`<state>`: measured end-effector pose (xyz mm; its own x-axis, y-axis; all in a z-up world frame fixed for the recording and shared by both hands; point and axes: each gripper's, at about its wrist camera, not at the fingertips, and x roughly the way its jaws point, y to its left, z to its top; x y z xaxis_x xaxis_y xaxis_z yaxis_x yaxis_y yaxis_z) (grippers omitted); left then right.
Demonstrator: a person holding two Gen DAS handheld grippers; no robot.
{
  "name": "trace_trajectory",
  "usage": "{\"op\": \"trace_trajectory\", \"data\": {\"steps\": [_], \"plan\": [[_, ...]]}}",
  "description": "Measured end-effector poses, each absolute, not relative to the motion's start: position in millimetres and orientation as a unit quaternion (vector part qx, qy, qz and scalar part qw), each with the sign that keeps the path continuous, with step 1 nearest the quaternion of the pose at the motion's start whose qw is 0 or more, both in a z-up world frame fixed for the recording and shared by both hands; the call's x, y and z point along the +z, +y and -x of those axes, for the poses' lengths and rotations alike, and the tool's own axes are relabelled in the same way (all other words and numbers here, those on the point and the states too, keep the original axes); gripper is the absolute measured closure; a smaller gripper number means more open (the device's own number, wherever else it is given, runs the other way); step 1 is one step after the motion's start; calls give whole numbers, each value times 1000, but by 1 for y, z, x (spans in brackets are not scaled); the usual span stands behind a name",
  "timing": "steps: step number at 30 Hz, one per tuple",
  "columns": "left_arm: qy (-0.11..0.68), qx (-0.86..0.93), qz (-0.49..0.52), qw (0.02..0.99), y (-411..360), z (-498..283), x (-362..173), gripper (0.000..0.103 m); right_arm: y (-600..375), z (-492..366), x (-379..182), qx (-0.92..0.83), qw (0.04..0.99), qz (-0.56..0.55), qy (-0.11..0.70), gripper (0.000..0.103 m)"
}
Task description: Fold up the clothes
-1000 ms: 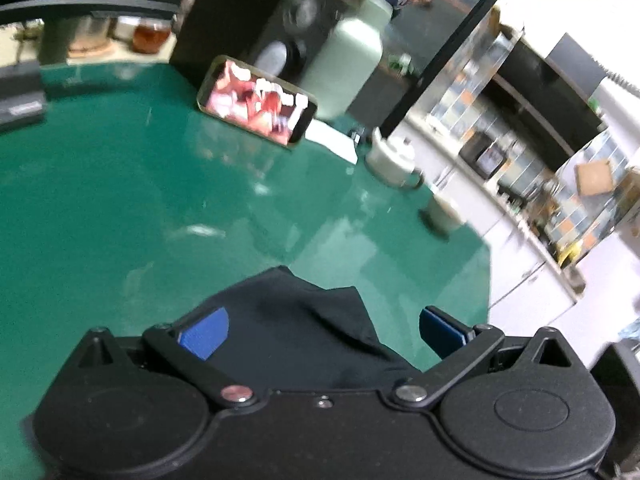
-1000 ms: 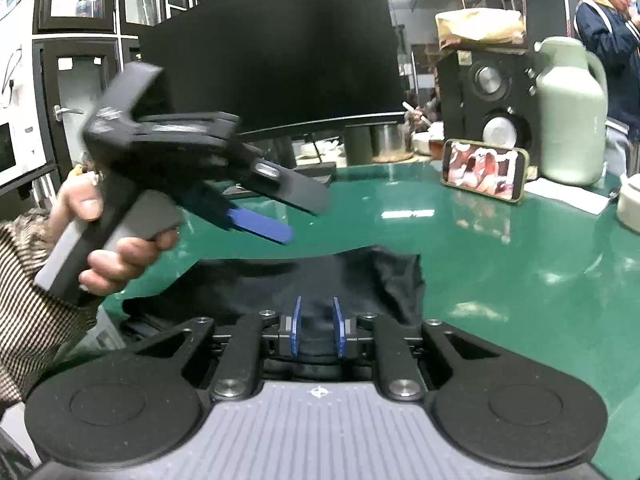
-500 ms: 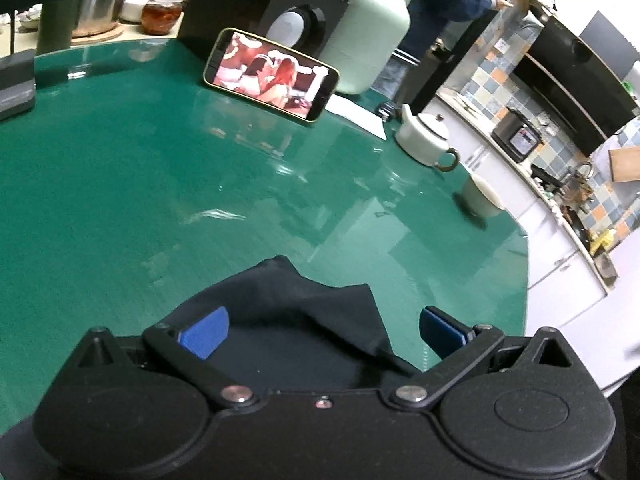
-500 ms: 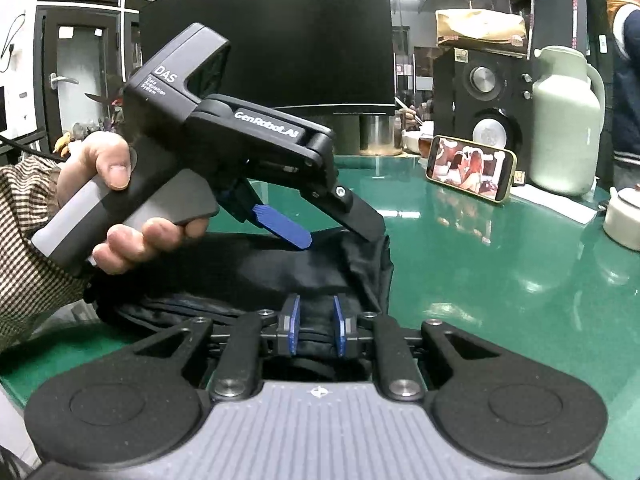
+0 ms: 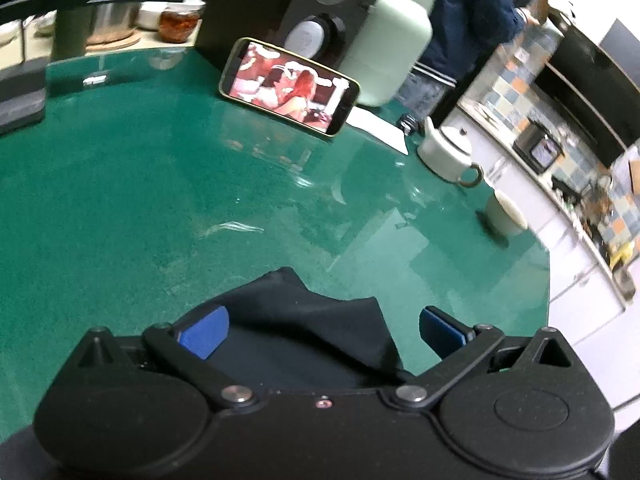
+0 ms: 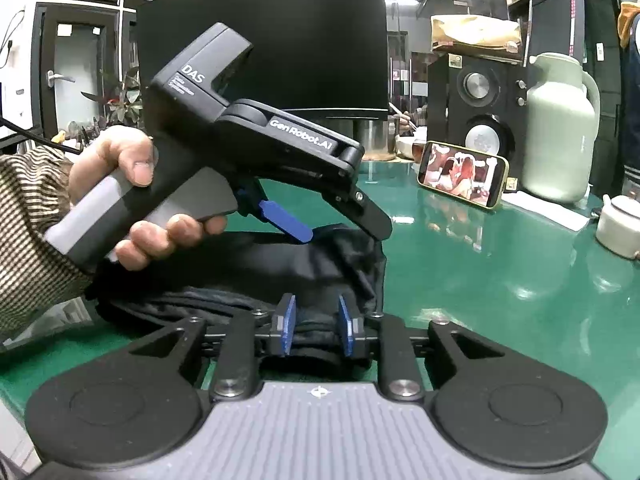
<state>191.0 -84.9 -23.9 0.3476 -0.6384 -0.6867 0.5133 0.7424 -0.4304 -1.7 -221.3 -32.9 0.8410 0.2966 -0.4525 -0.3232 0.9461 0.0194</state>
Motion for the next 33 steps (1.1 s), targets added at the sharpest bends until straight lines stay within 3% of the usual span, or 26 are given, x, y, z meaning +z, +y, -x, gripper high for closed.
{"op": "trace_trajectory", "data": {"steps": [6,10,23,33], "plan": [[409,-356,94,835,-20,-143,2,0,-234,12,-18,168,965,-30,201,75],[405,-344,103,841,22,-106,1,1,-236,-4,-14,174,961,-50,207,82],[423,-330,127,834,49,-79,-31,0,-168,-64,-34,210,933,19,292,81],[393,-336,181,836,69,-75,-23,0,-172,-55,-32,198,938,-7,285,81]]}}
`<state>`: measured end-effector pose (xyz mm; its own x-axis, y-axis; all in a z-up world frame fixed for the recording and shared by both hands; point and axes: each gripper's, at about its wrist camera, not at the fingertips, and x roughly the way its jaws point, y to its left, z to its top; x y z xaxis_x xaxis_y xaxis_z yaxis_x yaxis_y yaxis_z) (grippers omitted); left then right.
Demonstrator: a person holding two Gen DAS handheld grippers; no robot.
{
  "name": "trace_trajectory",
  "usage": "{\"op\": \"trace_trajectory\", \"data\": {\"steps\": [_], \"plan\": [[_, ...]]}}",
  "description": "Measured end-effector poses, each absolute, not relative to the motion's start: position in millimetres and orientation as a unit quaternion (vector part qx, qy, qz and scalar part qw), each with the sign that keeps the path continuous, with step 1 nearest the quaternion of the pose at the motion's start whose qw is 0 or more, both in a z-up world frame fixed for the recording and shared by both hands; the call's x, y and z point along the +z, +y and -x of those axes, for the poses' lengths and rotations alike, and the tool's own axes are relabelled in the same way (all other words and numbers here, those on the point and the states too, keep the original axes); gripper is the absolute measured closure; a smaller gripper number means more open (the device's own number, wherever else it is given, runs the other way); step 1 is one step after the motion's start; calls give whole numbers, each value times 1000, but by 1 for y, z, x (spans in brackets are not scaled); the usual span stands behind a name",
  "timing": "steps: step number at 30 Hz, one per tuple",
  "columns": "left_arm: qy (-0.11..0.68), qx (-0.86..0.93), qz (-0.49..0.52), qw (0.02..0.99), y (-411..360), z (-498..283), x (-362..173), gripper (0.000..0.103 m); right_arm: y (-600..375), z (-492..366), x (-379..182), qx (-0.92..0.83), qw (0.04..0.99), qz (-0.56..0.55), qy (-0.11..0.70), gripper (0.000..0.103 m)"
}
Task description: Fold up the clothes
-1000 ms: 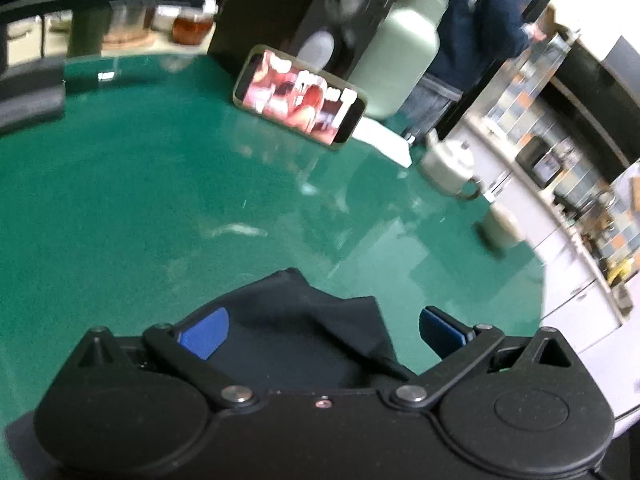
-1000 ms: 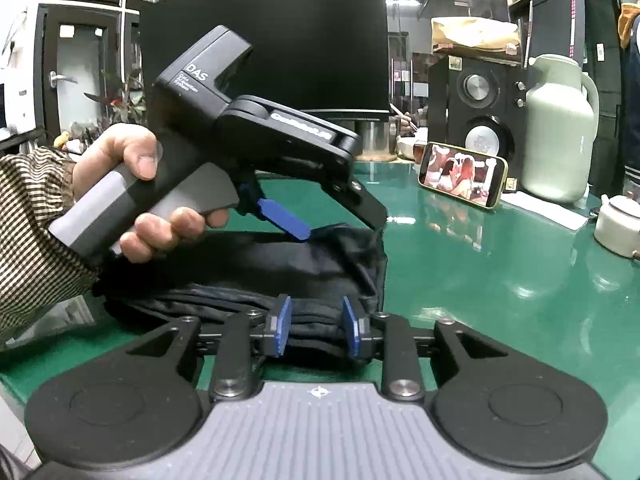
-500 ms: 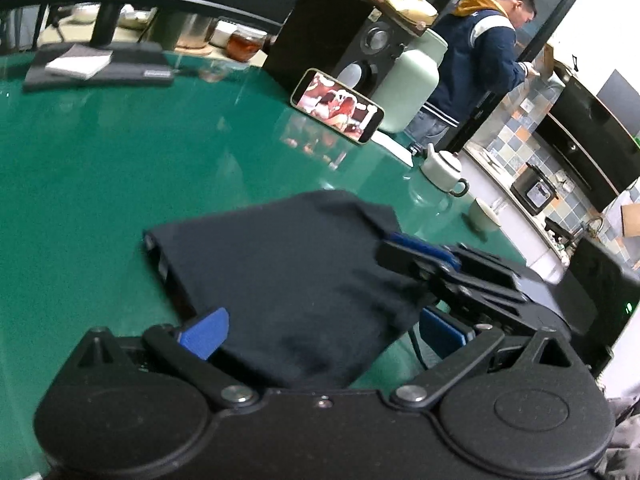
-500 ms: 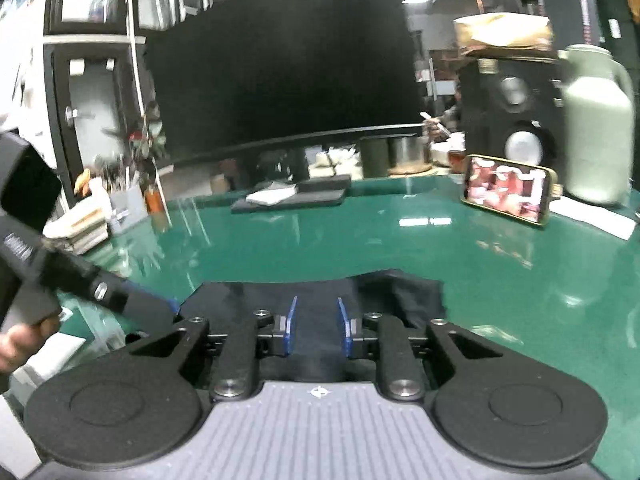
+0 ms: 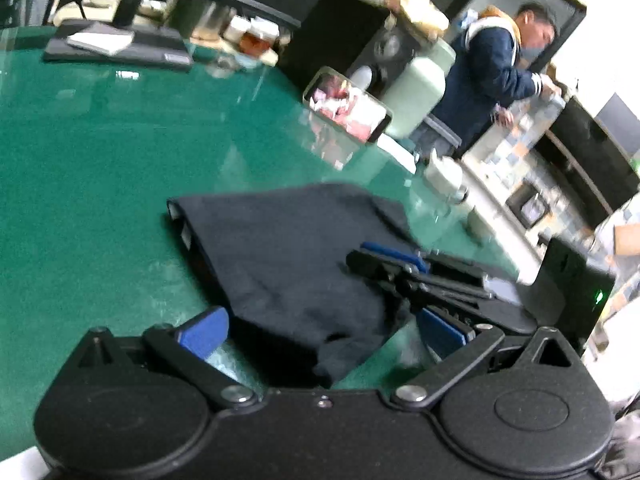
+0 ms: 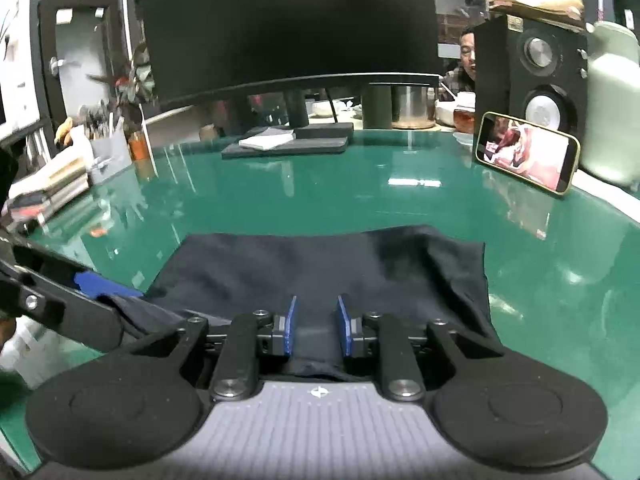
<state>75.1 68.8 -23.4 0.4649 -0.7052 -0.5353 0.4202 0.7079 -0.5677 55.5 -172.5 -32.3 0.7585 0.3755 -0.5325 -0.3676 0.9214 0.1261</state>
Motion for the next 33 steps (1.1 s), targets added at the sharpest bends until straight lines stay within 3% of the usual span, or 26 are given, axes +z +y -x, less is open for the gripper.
{"op": "trace_trajectory", "data": {"steps": [6,9,33], "plan": [[385,-360,213,823,52,-86,-28,1,-182,-66,-31,183,942,-22,280,81],[407,-359,215,812,40,-93,-41,13,-186,-71,-35,180,940,-26,290,80],[404,-291,237,834,52,-112,-37,9,-212,-34,-25,169,948,-31,269,76]]}}
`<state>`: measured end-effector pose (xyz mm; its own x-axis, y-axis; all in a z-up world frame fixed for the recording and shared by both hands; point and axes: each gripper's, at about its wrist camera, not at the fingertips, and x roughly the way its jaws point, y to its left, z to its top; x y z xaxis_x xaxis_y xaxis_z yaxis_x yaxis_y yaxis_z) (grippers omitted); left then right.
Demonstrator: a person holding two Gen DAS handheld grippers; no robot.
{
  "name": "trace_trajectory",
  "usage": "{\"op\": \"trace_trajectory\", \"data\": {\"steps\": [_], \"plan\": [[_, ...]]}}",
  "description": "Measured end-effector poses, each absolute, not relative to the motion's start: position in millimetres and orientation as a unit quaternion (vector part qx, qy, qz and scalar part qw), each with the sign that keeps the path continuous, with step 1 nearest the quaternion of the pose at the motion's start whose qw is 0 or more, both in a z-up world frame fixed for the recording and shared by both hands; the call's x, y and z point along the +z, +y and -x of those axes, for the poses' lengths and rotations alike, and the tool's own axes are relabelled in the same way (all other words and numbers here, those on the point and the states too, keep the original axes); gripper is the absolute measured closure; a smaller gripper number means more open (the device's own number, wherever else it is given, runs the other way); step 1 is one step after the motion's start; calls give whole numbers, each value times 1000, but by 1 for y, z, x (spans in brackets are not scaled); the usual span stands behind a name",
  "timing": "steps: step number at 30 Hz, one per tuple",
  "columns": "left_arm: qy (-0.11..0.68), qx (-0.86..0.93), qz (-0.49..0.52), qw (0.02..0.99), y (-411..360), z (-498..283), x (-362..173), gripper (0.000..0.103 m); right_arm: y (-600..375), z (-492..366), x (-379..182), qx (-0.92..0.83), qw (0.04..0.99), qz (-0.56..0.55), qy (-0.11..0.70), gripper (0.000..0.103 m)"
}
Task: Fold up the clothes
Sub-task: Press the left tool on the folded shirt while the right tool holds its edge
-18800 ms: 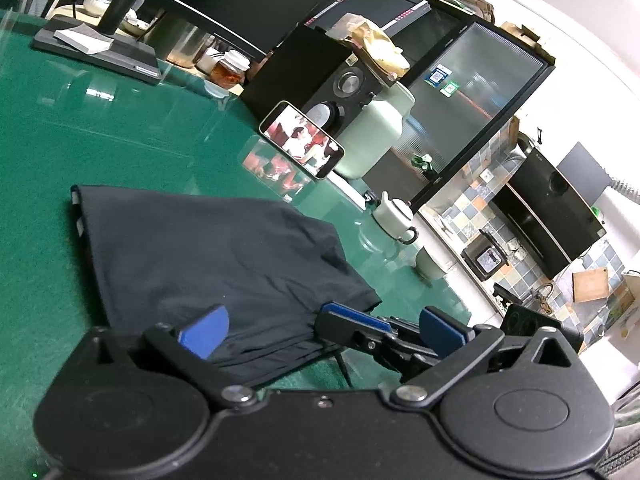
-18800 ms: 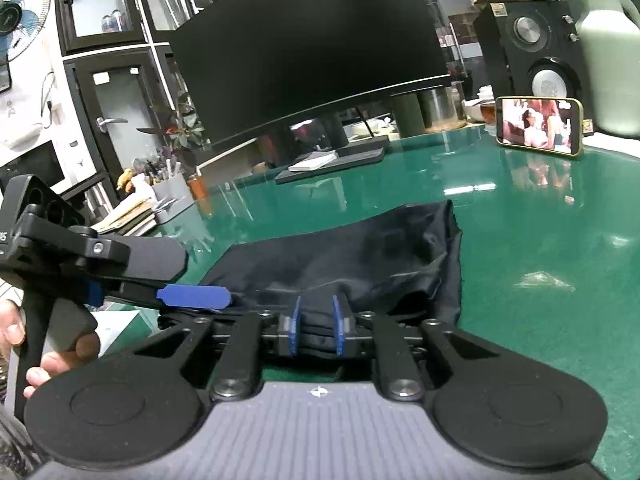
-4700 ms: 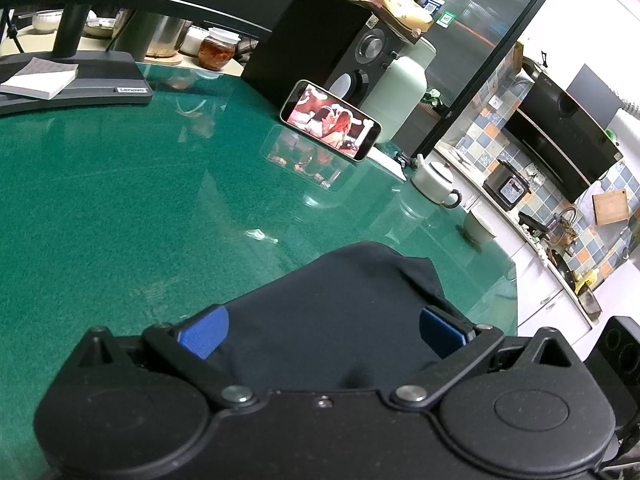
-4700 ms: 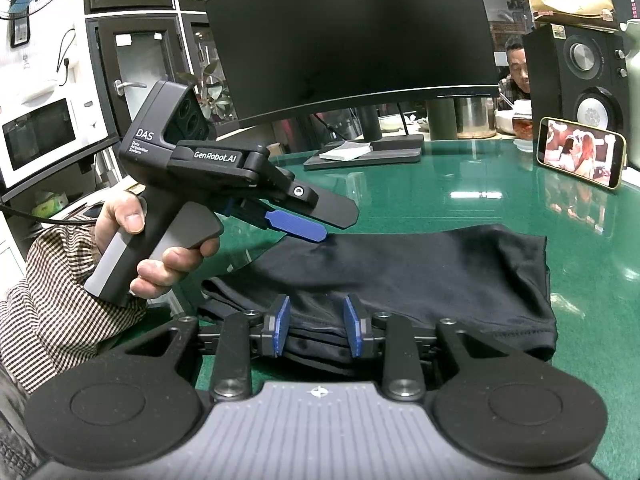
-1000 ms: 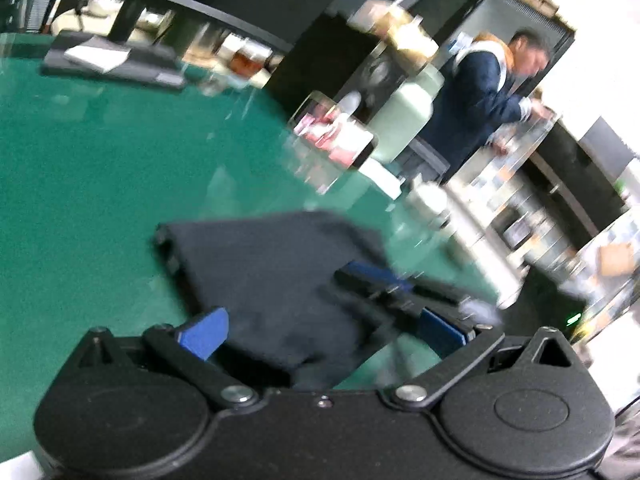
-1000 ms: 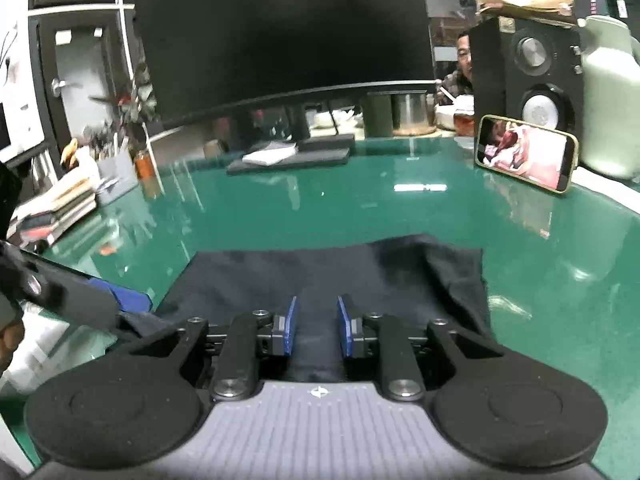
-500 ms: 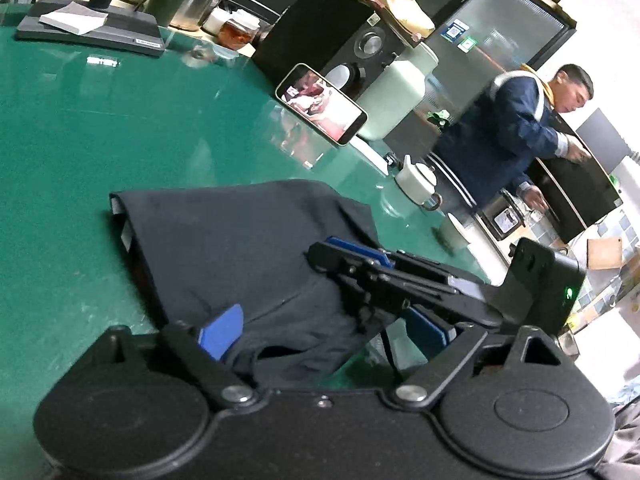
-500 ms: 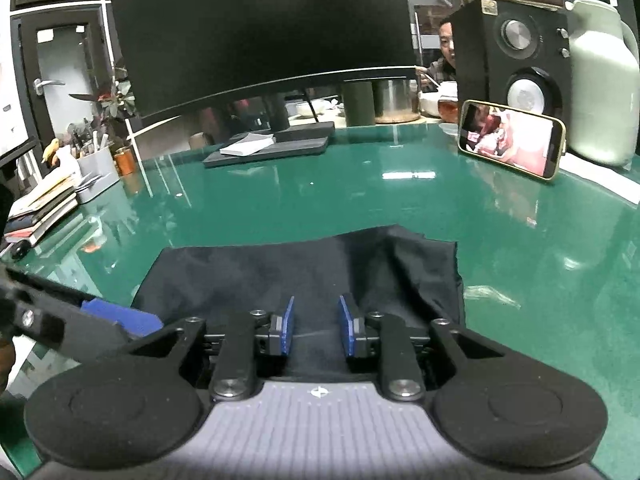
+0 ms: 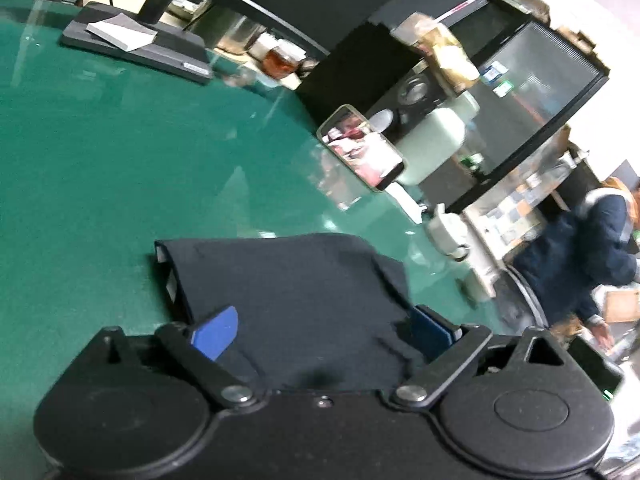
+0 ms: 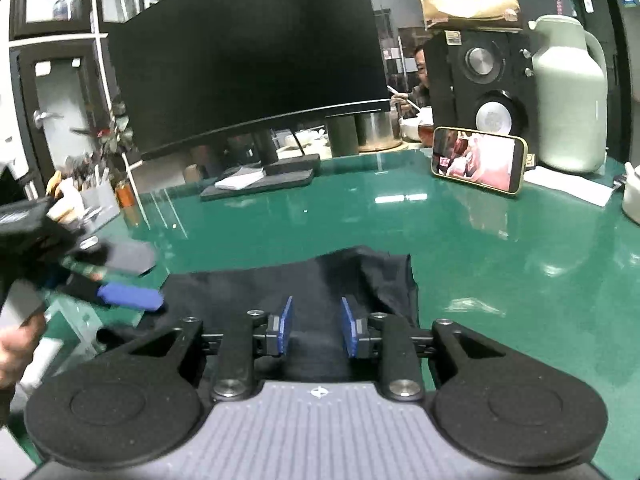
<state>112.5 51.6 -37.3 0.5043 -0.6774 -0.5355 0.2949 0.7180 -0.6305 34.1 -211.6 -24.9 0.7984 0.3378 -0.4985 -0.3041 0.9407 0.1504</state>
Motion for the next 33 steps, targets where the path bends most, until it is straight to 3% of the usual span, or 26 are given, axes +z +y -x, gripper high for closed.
{"op": "trace_trajectory", "data": {"steps": [13,21,33], "plan": [[400,-287,195,848,36,-110,-26,8,-209,-42,-11,158,959,-5,234,73],[409,-274,181,852,33,-116,-33,8,-196,-81,-32,132,943,25,305,73],[407,-264,155,861,26,-128,-32,7,-186,-94,-32,115,940,28,321,70]]}}
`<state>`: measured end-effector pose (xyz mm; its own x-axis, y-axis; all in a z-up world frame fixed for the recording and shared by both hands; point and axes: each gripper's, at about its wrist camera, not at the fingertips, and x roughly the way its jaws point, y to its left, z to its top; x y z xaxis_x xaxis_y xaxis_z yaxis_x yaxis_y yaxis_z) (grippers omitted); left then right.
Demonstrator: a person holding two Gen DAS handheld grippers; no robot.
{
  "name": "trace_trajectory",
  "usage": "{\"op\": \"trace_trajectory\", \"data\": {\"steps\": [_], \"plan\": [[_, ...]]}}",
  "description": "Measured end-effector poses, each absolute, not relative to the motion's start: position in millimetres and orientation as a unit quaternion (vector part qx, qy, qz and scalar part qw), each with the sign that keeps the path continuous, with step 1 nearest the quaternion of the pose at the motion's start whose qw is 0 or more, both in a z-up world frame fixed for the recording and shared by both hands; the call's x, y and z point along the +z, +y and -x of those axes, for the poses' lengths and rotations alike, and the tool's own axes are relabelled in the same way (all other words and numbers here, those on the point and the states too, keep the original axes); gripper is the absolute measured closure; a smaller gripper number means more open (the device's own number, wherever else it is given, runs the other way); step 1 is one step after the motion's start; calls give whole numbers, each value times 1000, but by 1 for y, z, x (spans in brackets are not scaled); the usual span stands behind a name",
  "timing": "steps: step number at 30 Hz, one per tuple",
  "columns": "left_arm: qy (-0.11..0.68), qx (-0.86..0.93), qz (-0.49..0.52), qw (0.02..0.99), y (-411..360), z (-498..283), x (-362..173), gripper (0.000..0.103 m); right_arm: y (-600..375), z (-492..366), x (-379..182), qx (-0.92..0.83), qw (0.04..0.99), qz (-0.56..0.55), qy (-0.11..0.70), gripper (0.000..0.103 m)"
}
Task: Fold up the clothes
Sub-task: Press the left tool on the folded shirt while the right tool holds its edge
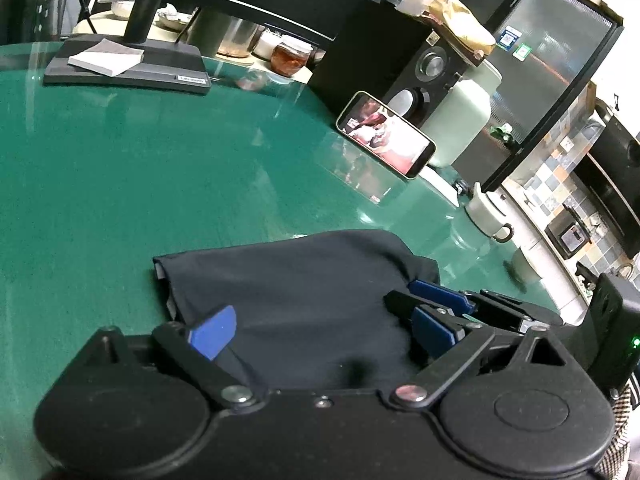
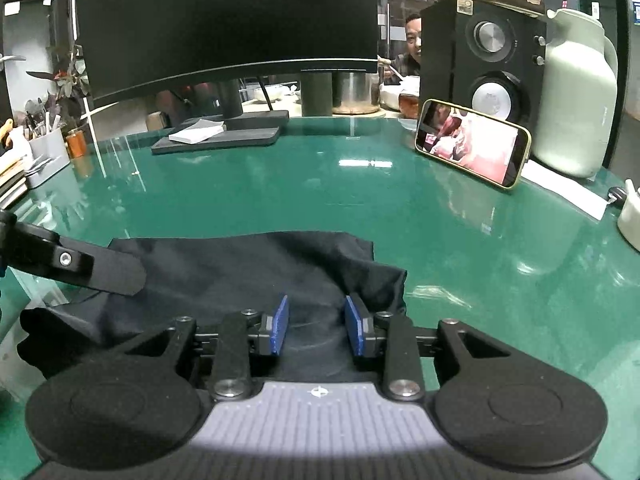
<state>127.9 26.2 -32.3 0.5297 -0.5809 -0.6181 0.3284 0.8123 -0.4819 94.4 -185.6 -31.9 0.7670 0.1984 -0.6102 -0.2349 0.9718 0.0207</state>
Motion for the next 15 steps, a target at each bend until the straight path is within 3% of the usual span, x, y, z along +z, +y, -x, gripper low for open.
{"op": "trace_trajectory", "data": {"steps": [12,15], "plan": [[420,-254,169,855,25,-127,-29,3,-177,-92,-28,135,933,52,331,46],[425,-253,200,846,32,-125,-26,2,-184,-91,-20,145,930,17,338,42]]}}
